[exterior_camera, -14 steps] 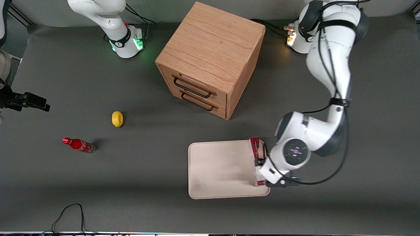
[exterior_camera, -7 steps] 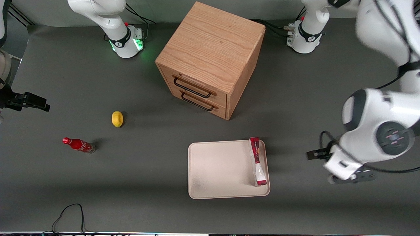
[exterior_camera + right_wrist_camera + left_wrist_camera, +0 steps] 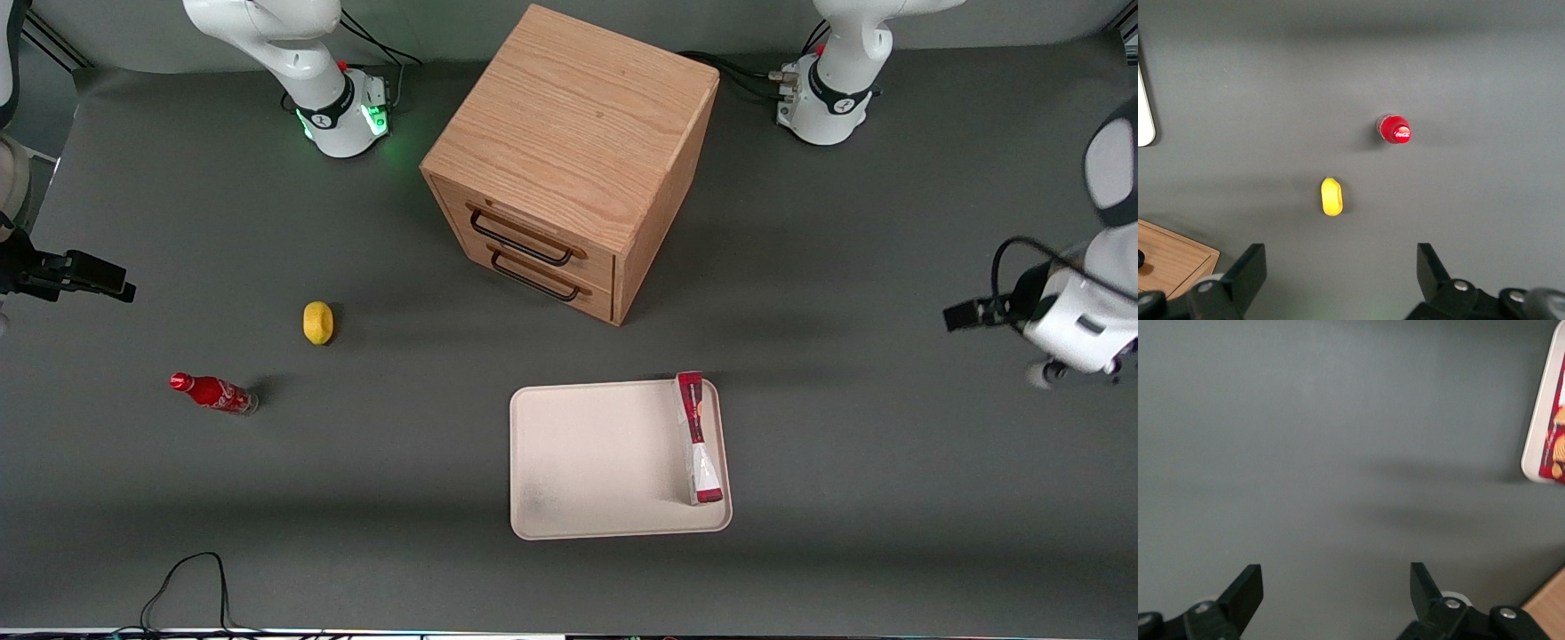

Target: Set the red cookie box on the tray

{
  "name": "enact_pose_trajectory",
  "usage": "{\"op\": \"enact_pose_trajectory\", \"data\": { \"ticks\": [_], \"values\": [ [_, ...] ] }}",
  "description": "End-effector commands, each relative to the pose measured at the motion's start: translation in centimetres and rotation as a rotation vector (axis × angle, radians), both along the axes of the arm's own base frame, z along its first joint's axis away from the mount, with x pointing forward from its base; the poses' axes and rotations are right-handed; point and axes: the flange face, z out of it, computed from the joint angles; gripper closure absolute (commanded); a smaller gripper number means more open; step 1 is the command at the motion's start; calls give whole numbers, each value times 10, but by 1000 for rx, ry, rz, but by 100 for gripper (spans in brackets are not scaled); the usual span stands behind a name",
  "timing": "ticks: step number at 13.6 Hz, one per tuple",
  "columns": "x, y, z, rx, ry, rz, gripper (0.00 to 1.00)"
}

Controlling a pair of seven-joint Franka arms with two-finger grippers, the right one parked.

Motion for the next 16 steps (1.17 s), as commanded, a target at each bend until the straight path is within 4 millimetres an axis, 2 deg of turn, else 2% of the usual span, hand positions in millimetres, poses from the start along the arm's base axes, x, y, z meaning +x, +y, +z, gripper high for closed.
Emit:
{"op": "enact_pose_trajectory", "data": {
  "ticks": [1,3,5,7,8,9,11,12,13,16],
  "values": [
    [-28,-5,25,4,12,-14,0],
    [-40,-6,44,7,-17,-13,0],
    [-55,-6,54,5,-35,-9,0],
    [-65,8,56,-38,-46,31,0],
    [-71,22,58,-70,-54,67,0],
    [-76,18,57,-73,-59,57,0],
    [-83,37,56,-65,-70,83,0],
    [-84,33,57,-20,-83,61,0],
    [-86,20,58,10,-94,31,0],
    [-82,20,61,9,-101,33,0]
  ]
}}
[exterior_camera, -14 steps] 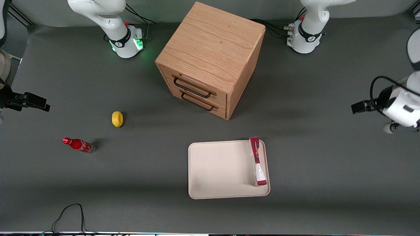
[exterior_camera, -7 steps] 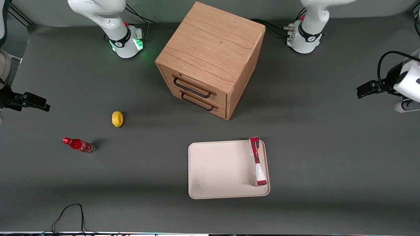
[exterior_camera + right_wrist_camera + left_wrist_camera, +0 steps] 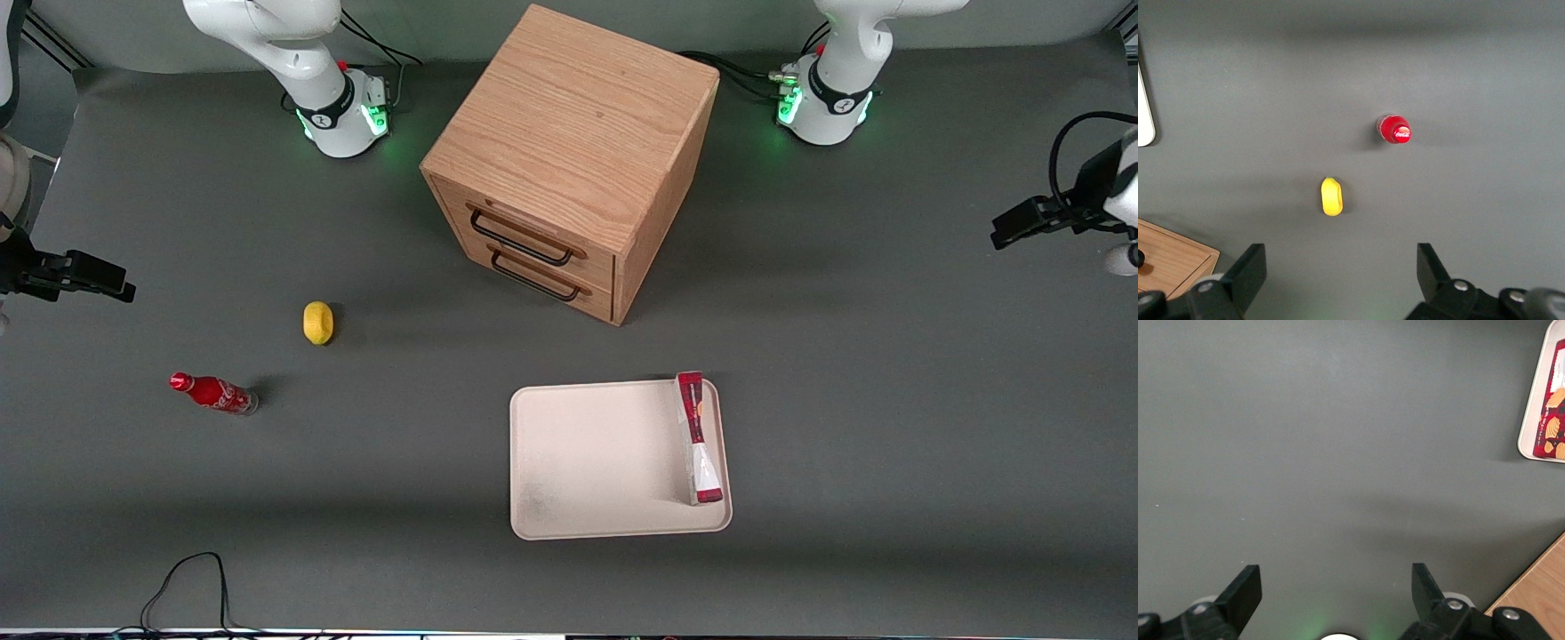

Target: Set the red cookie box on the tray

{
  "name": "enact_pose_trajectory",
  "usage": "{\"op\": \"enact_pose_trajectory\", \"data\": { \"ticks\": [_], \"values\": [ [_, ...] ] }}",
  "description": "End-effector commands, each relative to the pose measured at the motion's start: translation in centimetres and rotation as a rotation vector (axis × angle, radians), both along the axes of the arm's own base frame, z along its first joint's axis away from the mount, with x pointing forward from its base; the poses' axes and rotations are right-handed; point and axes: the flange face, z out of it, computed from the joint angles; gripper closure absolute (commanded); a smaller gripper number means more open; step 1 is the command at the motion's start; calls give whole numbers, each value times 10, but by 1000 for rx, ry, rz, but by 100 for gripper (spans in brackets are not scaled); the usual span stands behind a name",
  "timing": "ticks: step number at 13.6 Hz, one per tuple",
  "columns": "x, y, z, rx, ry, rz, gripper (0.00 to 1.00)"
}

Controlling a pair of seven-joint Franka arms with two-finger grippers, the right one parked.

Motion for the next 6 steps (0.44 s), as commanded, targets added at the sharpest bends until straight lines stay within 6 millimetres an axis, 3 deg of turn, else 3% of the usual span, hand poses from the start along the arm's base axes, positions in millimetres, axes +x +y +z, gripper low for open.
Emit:
{"op": "enact_pose_trajectory", "data": {
  "ticks": [1,6],
  "values": [
    [-5,0,4,5,-26,-1,0],
    [-7,-9,12,-9,-20,-17,0]
  ]
}}
